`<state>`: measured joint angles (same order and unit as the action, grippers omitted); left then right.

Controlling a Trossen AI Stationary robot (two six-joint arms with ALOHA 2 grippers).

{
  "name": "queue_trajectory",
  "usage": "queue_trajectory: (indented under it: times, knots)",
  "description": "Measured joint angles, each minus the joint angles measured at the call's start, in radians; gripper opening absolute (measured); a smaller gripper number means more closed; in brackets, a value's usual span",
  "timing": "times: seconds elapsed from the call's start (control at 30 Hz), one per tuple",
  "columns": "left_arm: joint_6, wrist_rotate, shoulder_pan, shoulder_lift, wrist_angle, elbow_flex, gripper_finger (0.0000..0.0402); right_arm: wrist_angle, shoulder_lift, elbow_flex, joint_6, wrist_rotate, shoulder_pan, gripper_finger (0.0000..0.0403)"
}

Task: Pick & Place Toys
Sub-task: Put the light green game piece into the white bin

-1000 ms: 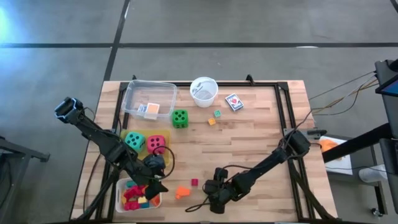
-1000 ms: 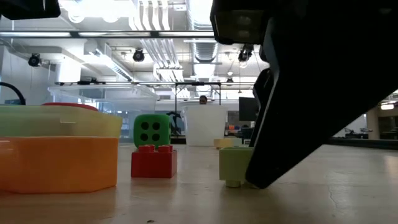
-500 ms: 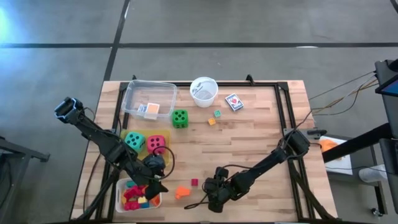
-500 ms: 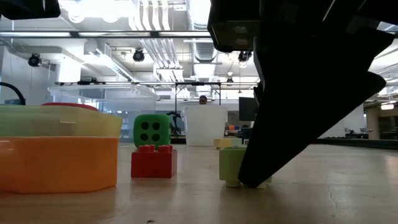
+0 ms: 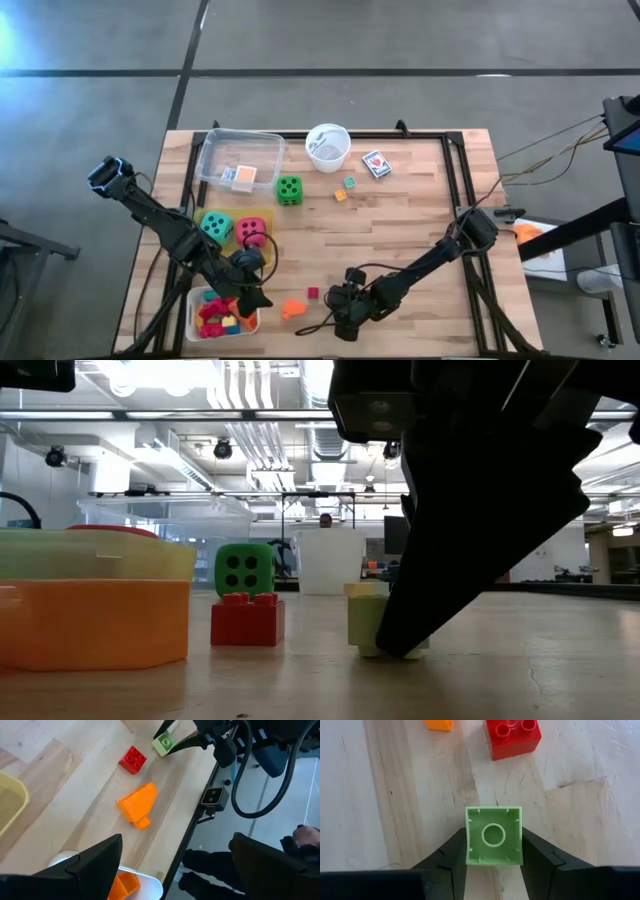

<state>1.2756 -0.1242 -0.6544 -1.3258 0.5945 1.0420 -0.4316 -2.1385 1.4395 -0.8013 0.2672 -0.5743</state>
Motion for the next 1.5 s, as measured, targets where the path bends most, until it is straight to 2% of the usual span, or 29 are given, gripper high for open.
queue_trajectory:
  times: [0.27,0.47,0.7,0.9,1.1,1.3,1.5]
  knots:
    - [0.168,0.0,0.009,0.0,-0.009,0.0,0.0359,-0.011,0.077,-0.003,0.017,0.005,-0.002,0.0129]
    - [0.283,0.001,0.048,0.0,-0.087,-0.001,0.0359,-0.016,0.198,0.015,0.069,0.112,0.007,0.0129]
    - [0.253,0.026,0.157,0.0,-0.188,-0.001,0.0359,-0.068,0.271,0.122,0.109,0.142,0.041,0.0129]
    - [0.191,0.149,0.245,0.0,-0.323,-0.002,0.0352,-0.174,0.272,0.262,0.136,0.168,0.054,0.0129]
    - [0.158,0.262,0.288,0.0,-0.412,-0.002,0.0314,-0.261,0.273,0.396,0.22,0.203,0.065,0.0129]
    - [0.169,0.301,0.323,0.0,-0.479,-0.002,0.0277,-0.325,0.271,0.434,0.256,0.156,0.107,0.0129]
    - [0.217,0.296,0.352,0.0,-0.494,-0.002,0.0268,-0.321,0.271,0.432,0.286,0.152,0.121,0.0129]
